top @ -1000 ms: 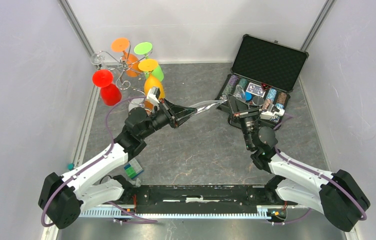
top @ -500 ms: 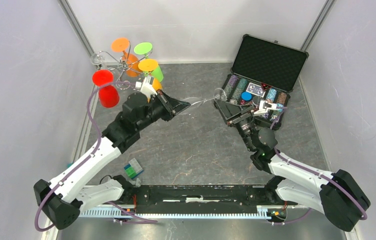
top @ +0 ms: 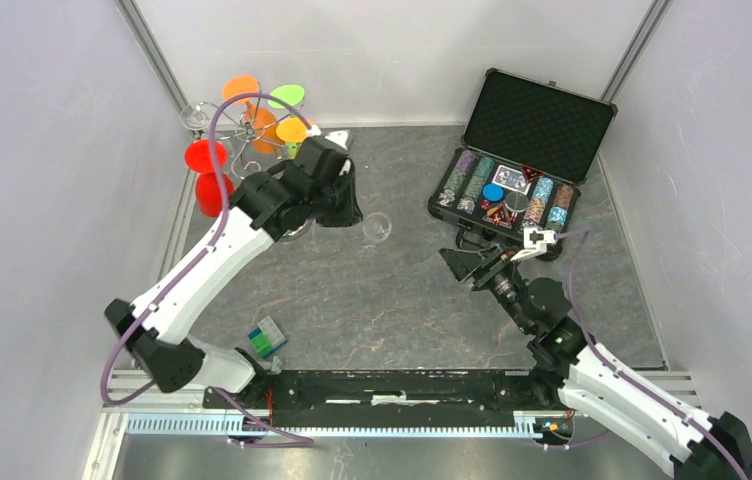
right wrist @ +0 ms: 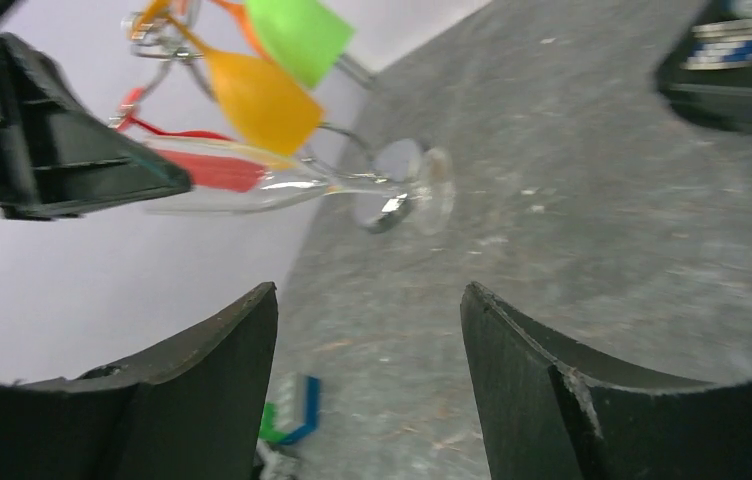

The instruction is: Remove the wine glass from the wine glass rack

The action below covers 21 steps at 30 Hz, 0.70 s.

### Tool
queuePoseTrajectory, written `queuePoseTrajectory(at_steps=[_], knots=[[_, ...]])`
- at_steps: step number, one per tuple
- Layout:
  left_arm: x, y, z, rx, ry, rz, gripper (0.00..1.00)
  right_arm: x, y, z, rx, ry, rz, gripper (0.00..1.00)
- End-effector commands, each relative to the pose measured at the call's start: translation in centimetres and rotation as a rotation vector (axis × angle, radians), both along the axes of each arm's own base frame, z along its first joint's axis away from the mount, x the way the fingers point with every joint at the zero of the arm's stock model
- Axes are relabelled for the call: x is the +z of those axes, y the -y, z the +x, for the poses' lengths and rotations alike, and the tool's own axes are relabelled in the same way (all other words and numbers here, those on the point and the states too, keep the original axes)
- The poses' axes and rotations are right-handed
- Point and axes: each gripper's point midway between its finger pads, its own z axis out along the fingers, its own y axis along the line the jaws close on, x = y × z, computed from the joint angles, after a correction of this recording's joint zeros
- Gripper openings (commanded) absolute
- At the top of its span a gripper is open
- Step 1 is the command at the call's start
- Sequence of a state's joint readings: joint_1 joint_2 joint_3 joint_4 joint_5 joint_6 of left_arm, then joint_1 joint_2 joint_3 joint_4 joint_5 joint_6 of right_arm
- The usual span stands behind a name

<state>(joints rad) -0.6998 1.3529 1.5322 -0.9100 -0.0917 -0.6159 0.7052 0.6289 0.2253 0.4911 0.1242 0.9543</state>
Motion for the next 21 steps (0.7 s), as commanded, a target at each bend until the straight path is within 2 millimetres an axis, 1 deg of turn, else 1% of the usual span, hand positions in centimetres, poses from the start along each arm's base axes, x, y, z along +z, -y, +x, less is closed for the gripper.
queuePoseTrajectory(at_steps=[1, 3, 6, 7, 9, 11, 16, 18, 21], knots=[[-0.6, -2.1, -0.3, -0.101, -0.017, 0.284, 0.02, -3.3, 3.6, 0.5, -0.151, -0.054, -0.222, 0.72], [-1.3, -2.3, 0.4, -0.113, -0.048, 0.361, 0.02, -3.2, 4.0, 0.3, -0.164, -0.061, -0.234, 0.72], [-3.0, -2.6, 2.1, -0.097, -0.087, 0.484, 0.02, -2.9, 4.2, -0.1, -0.156, -0.077, -0.244, 0.72], [-3.6, -2.2, 2.6, -0.113, -0.101, 0.503, 0.02, -2.8, 4.2, -0.3, -0.148, -0.083, -0.25, 0.72], [-4.6, -0.7, 3.5, -0.15, -0.111, 0.495, 0.02, -2.7, 4.1, -0.5, -0.135, -0.094, -0.26, 0.72], [-5.7, 0.7, 4.6, -0.178, -0.119, 0.487, 0.02, -3.2, 4.2, -0.9, -0.121, -0.118, -0.281, 0.72], [-7.4, 2.3, 6.8, -0.213, -0.146, 0.527, 0.02, -3.6, 4.3, -1.8, -0.102, -0.158, -0.271, 0.72], [-7.5, 2.9, 7.5, -0.225, -0.145, 0.506, 0.02, -3.8, 4.6, -2.0, -0.11, -0.172, -0.25, 0.71], [-7.7, 3.3, 8.4, -0.229, -0.144, 0.498, 0.02, -3.8, 5.3, -2.3, -0.139, -0.182, -0.206, 0.71]])
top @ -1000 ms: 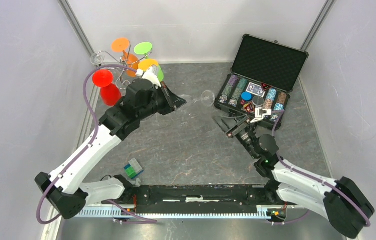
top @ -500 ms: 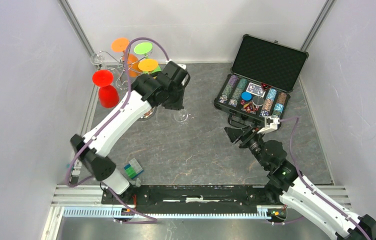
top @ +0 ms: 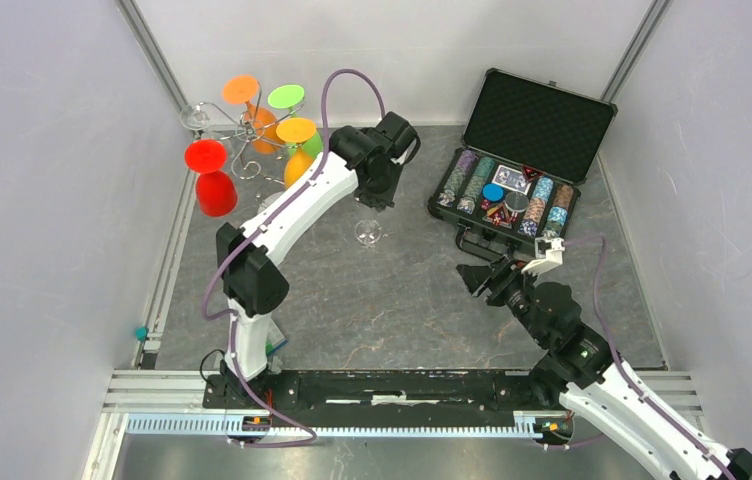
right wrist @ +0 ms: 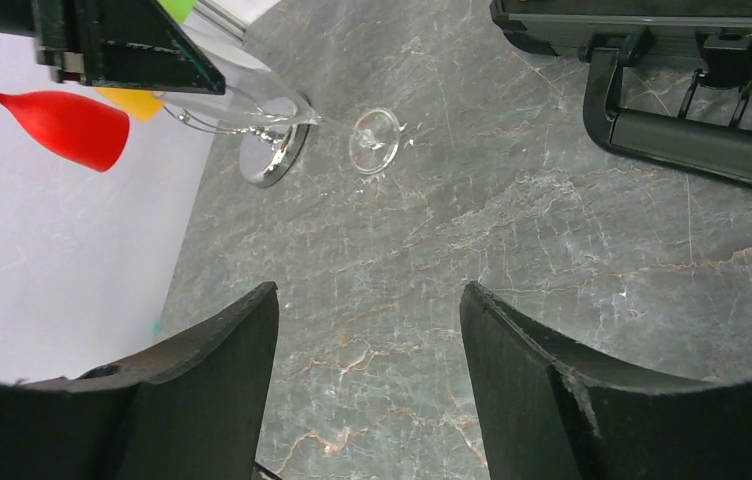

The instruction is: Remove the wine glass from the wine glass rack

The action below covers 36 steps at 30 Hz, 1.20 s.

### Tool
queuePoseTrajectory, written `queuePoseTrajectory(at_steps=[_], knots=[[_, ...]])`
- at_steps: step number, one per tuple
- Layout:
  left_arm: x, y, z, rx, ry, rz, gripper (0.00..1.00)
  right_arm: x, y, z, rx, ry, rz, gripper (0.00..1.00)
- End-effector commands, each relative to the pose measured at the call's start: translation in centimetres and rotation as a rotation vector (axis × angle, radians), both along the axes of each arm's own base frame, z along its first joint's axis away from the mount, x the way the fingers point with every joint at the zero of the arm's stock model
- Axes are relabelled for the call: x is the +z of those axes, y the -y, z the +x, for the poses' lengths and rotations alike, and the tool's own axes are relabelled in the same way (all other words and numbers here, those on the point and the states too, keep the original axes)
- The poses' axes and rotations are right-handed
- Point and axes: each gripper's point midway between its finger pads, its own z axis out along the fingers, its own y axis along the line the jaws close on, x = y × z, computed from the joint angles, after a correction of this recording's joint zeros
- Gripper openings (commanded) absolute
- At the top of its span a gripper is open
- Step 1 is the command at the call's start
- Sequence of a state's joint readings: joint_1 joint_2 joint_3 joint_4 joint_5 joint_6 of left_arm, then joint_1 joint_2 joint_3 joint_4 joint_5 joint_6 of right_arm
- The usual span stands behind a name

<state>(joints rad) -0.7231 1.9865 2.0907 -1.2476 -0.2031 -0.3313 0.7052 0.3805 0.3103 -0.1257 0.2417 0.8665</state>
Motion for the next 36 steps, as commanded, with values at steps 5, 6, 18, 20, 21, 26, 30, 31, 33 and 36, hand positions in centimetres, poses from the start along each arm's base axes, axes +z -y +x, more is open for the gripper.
queuePoseTrajectory(at_steps=[5, 6, 18, 20, 21, 26, 30, 31, 33, 36], knots=[[-0.1, -0.3, 3.0, -0.024, 0.008, 0.011, 0.02, 1.7, 1.9, -0.8, -0.08, 0.008, 0.096, 0.71], [-0.2, -0.4, 3.3, -0.018, 0.005, 0.007, 0.04, 1.7, 2.2, -0.9, -0.088, 0.011, 0.095, 0.71], [4.0, -0.2, 5.2, -0.022, 0.082, -0.114, 0.55, 1.9, 2.3, -0.9, -0.091, -0.005, 0.06, 0.71], [5.1, -0.5, 5.3, -0.02, 0.106, -0.128, 0.62, 1.9, 2.3, -0.8, -0.093, -0.003, 0.063, 0.72], [5.8, -0.7, 5.3, -0.021, 0.118, -0.14, 0.67, 1.9, 2.4, -0.8, -0.097, -0.001, 0.064, 0.72], [9.4, -1.0, 5.1, -0.031, 0.201, -0.202, 0.89, 1.9, 2.4, -0.6, -0.102, -0.002, 0.057, 0.72], [13.3, -1.2, 4.4, -0.046, 0.289, -0.278, 1.0, 2.0, 2.0, -0.5, -0.093, -0.017, 0.056, 0.73], [14.6, -1.3, 3.9, -0.05, 0.314, -0.3, 1.0, 2.0, 1.8, -0.5, -0.084, -0.019, 0.053, 0.74], [17.0, -1.8, 2.9, -0.056, 0.36, -0.343, 1.0, 2.5, 1.3, -0.4, -0.061, -0.016, 0.051, 0.74], [21.3, -3.4, 1.1, -0.013, 0.455, -0.417, 1.0, 2.9, 0.3, -0.3, -0.019, -0.023, 0.032, 0.74]])
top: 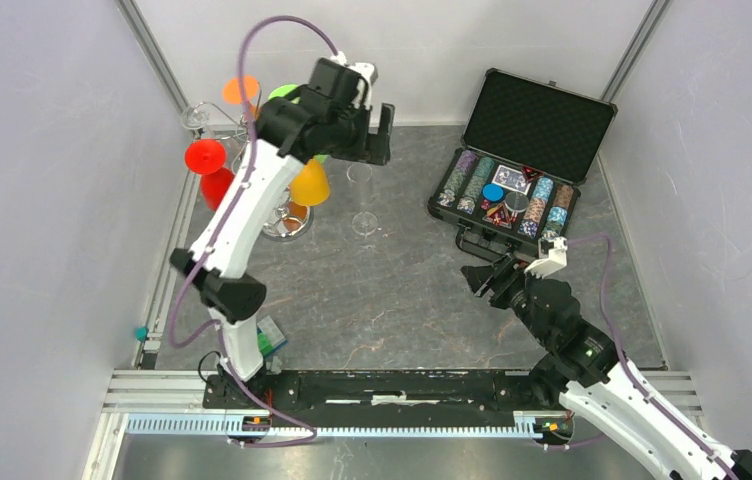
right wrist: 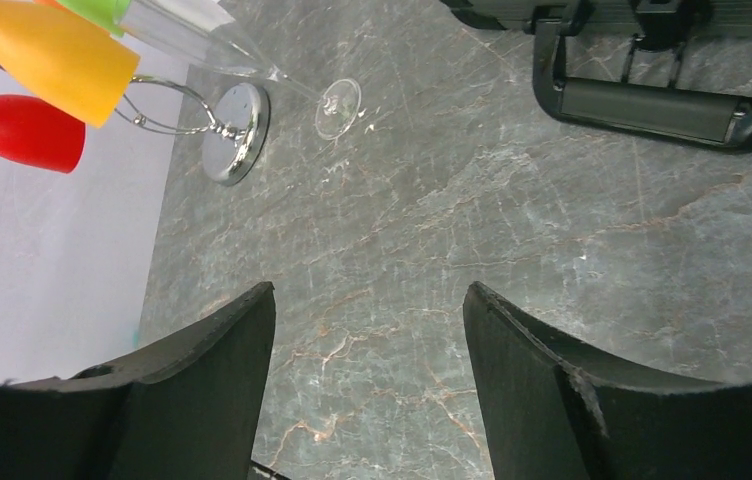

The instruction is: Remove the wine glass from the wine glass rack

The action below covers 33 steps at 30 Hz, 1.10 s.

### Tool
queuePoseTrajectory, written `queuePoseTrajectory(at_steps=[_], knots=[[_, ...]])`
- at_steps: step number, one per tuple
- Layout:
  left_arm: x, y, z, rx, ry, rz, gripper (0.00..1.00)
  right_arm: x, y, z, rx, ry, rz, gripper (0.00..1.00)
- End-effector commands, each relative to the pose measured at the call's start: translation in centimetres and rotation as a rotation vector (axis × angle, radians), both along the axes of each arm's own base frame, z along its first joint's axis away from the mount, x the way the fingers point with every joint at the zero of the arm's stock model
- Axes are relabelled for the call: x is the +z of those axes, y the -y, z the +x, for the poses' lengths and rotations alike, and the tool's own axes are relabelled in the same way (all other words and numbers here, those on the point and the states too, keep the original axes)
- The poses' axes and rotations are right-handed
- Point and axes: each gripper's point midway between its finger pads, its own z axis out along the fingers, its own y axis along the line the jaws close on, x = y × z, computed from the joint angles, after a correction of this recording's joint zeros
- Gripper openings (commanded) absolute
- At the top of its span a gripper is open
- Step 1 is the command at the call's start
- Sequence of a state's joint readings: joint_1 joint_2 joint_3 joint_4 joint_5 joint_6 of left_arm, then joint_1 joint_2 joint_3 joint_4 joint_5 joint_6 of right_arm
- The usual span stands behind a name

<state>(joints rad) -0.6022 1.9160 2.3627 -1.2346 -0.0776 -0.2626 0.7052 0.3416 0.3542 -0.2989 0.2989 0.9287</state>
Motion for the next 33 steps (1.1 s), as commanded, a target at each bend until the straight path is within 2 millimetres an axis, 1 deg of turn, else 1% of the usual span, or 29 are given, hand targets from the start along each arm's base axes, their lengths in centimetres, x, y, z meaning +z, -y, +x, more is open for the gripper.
queuePoseTrajectory(at_steps=[1, 2, 4, 6, 8, 9, 14, 18, 21, 22, 24, 26, 29, 31, 33], knots=[[10.7, -2.3, -3.2, 0.014, 0.248, -0.188, 1.0, 3.8, -1.7, 0.4, 0.065, 0.059, 0.038, 0.74], [12.3, -2.8, -4.2, 0.018, 0.285, -0.23, 1.0, 3.6, -2.0, 0.5, 0.076, 0.049, 0.026, 0.73], [14.6, -4.1, -5.5, 0.054, 0.354, -0.29, 1.0, 3.4, -2.3, 0.6, 0.087, 0.035, 0.015, 0.73], [16.0, -6.2, -6.5, 0.121, 0.418, -0.313, 1.0, 3.2, -2.6, 0.6, 0.096, 0.03, 0.02, 0.72], [16.2, -8.9, -6.9, 0.213, 0.441, -0.316, 1.0, 3.4, -2.9, 0.7, 0.103, 0.041, 0.034, 0.71], [16.4, -10.0, -7.2, 0.233, 0.445, -0.33, 1.0, 3.4, -2.9, 0.8, 0.103, 0.045, 0.038, 0.71], [15.1, -15.9, -6.9, 0.391, 0.413, -0.353, 0.99, 2.9, -3.3, 1.1, 0.109, 0.055, 0.036, 0.71], [13.4, -20.2, -5.9, 0.527, 0.389, -0.329, 0.99, 1.8, -3.6, 1.3, 0.123, 0.045, 0.006, 0.71], [12.8, -23.4, -5.2, 0.633, 0.371, -0.34, 0.98, 1.1, -3.7, 1.4, 0.131, 0.033, -0.019, 0.72], [12.7, -25.2, -4.9, 0.691, 0.381, -0.34, 0.98, 1.0, -3.7, 1.4, 0.134, 0.031, -0.027, 0.72], [12.3, -27.4, -4.7, 0.76, 0.372, -0.36, 0.98, 0.7, -3.5, 1.6, 0.126, 0.033, -0.048, 0.71], [11.4, -30.0, -4.7, 0.846, 0.362, -0.36, 0.99, 0.1, -2.7, 1.9, 0.081, 0.026, -0.063, 0.72], [9.5, -31.9, -4.4, 0.897, 0.323, -0.405, 0.99, -0.6, -1.8, 2.1, 0.024, 0.021, -0.056, 0.71], [8.7, -32.4, -4.1, 0.904, 0.321, -0.436, 0.98, -0.7, -1.4, 2.2, 0.004, 0.027, -0.053, 0.71], [7.8, -32.5, -3.7, 0.891, 0.304, -0.477, 0.98, -0.8, -1.0, 2.2, -0.012, 0.035, -0.06, 0.71]])
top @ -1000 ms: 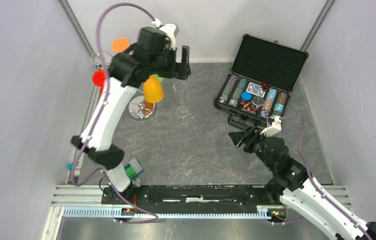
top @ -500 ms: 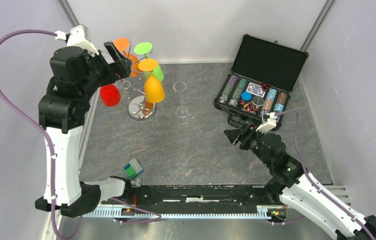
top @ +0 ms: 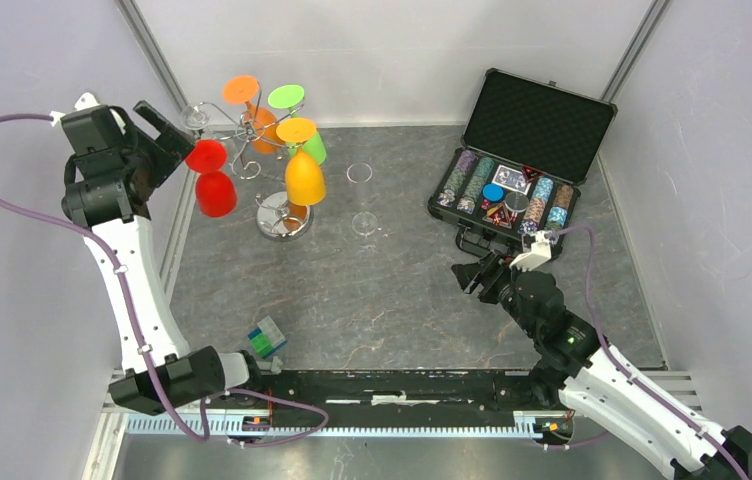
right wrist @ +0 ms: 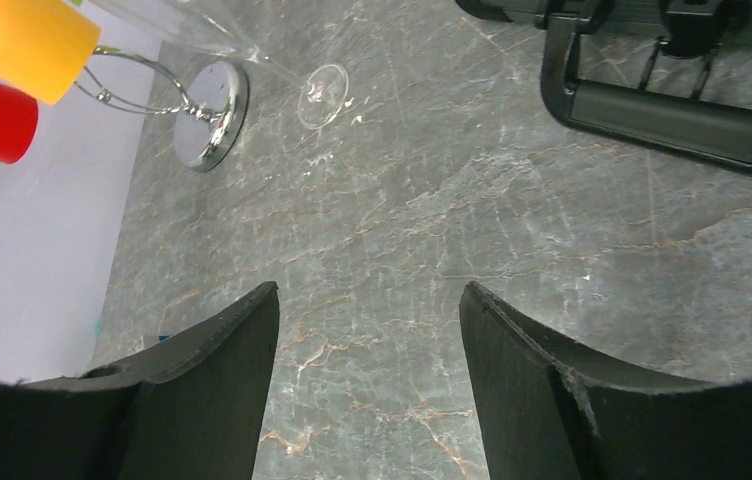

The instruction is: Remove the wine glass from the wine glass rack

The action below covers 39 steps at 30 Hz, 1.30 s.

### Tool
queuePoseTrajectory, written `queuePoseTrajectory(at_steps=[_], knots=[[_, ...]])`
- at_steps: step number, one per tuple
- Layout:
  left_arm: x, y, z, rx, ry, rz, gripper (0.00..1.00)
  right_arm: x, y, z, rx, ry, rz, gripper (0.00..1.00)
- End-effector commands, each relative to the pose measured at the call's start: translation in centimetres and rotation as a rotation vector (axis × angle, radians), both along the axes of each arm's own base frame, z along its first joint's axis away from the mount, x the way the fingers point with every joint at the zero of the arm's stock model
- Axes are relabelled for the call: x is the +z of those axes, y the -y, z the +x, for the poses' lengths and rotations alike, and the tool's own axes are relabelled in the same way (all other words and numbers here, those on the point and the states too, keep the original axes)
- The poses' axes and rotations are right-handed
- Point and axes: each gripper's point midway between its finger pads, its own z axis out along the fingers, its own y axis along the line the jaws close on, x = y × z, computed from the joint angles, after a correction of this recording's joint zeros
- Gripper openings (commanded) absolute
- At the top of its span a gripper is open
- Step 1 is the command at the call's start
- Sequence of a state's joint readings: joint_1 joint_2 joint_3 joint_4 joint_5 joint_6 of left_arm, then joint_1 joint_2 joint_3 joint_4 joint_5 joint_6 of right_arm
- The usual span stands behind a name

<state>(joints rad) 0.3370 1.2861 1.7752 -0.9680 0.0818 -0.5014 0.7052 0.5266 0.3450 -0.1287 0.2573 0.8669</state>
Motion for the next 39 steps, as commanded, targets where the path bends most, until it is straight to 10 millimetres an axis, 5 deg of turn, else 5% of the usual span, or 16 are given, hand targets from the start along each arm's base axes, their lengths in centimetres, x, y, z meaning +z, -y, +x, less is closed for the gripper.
queuePoseTrajectory(at_steps=[1, 6, 14, 23, 29, 39], knots=[[-0.1, 0.8, 1.0, -0.06, 0.089, -0.121, 0.97, 0.3, 1.3, 0.7, -0.078, 0.041, -0.001, 0.71], [-2.1, 1.8, 1.5, -0.138, 0.09, -0.208, 0.83, 0.3, 1.5, 0.8, -0.091, 0.041, 0.005, 0.71], [-4.2, 1.3, 1.6, -0.122, 0.099, -0.191, 0.79, -0.4, 1.3, 0.7, -0.084, 0.026, 0.005, 0.7], [-3.8, 0.8, 0.5, -0.071, 0.103, -0.157, 0.65, -0.8, 1.2, 0.6, -0.079, 0.023, 0.021, 0.7], [-3.1, 1.1, 0.0, -0.074, 0.118, -0.152, 0.35, -0.9, 1.4, 0.6, -0.09, 0.027, 0.025, 0.7], [-3.3, 1.7, 1.5, -0.106, 0.152, -0.229, 0.48, -0.9, 1.8, 0.6, -0.107, 0.041, 0.03, 0.69]])
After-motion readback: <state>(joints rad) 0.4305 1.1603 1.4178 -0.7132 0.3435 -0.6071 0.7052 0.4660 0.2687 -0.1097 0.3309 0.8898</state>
